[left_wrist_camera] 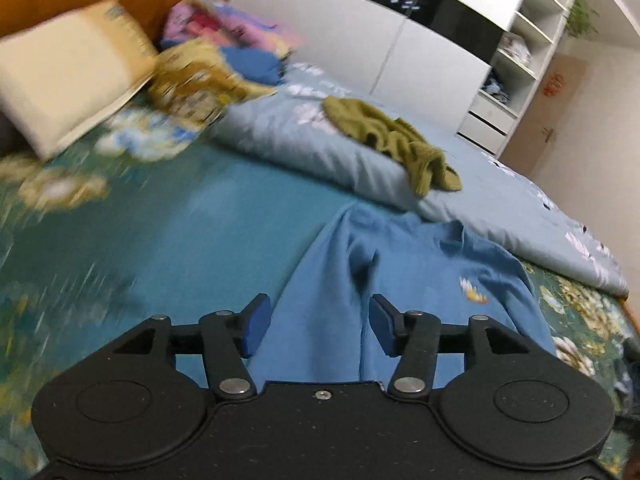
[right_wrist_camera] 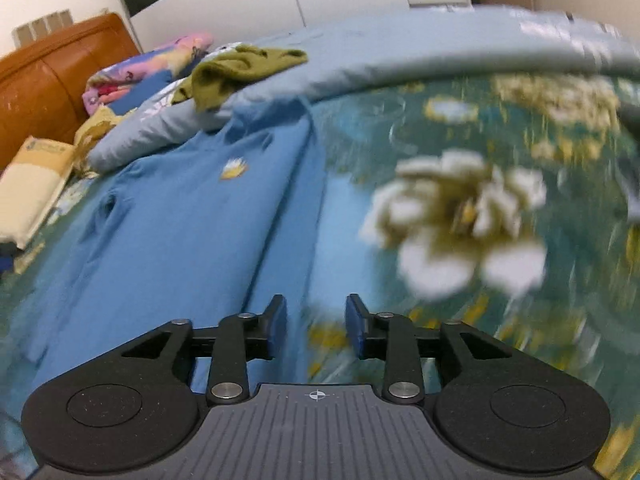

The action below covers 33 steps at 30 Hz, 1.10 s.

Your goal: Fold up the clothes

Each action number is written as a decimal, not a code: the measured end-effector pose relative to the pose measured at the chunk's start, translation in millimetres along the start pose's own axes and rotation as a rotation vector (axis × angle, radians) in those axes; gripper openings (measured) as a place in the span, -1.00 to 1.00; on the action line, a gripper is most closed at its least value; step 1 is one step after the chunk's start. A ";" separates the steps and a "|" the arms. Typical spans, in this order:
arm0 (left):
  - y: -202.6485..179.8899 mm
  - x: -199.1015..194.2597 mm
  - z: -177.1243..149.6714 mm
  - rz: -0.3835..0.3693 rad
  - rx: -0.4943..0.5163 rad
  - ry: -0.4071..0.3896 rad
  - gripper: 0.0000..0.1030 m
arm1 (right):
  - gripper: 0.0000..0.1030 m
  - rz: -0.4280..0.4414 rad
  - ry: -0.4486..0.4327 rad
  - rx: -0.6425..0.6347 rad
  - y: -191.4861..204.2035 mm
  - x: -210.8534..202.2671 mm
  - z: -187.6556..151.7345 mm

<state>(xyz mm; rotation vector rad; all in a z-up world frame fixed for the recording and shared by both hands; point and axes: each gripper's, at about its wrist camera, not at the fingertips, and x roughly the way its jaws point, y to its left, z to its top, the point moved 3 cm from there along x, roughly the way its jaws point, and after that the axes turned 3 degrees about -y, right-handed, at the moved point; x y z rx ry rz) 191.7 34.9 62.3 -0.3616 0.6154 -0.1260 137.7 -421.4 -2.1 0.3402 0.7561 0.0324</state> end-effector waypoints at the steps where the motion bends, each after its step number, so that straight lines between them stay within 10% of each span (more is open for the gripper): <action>1: 6.0 -8.0 -4.6 0.002 -0.021 0.013 0.03 | -0.33 0.011 0.003 0.030 1.8 -1.2 -6.1; 13: 33.8 -61.5 2.4 0.003 -0.077 -0.041 0.05 | -0.61 0.044 -0.050 0.118 23.8 -16.5 -22.4; 33: 36.0 -91.6 -12.2 -0.047 -0.106 -0.032 0.08 | -0.53 -0.014 -0.092 0.058 55.2 -54.0 -47.4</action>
